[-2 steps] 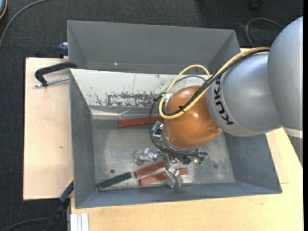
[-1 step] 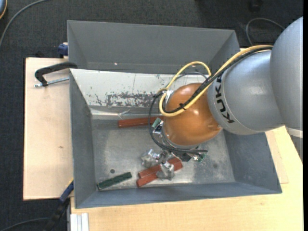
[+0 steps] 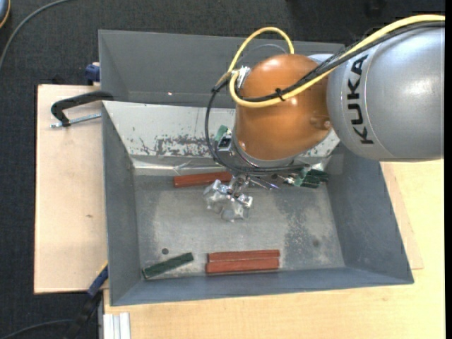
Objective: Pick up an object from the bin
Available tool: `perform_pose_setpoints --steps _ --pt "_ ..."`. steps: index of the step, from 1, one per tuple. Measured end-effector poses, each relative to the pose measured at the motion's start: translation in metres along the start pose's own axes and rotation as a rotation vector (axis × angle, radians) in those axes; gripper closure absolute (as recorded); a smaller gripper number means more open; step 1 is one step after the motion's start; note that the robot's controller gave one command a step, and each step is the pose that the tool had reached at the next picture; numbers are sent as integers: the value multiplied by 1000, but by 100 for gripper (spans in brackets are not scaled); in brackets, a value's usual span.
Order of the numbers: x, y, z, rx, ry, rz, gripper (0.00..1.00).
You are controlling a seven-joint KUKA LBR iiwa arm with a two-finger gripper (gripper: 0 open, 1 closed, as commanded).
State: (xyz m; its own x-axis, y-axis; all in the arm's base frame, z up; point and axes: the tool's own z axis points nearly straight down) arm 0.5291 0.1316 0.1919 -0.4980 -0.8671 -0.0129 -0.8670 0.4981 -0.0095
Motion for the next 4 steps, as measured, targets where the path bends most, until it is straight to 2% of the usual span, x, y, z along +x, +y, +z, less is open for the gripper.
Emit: perform_pose_setpoints --steps 1,2,3,4 --pt "-53 -4 48 -9 6 128 100" --pt "-52 -5 46 -7 6 132 0" --pt "-66 80 62 -15 12 14 0" --pt "-40 12 83 -5 9 131 0"
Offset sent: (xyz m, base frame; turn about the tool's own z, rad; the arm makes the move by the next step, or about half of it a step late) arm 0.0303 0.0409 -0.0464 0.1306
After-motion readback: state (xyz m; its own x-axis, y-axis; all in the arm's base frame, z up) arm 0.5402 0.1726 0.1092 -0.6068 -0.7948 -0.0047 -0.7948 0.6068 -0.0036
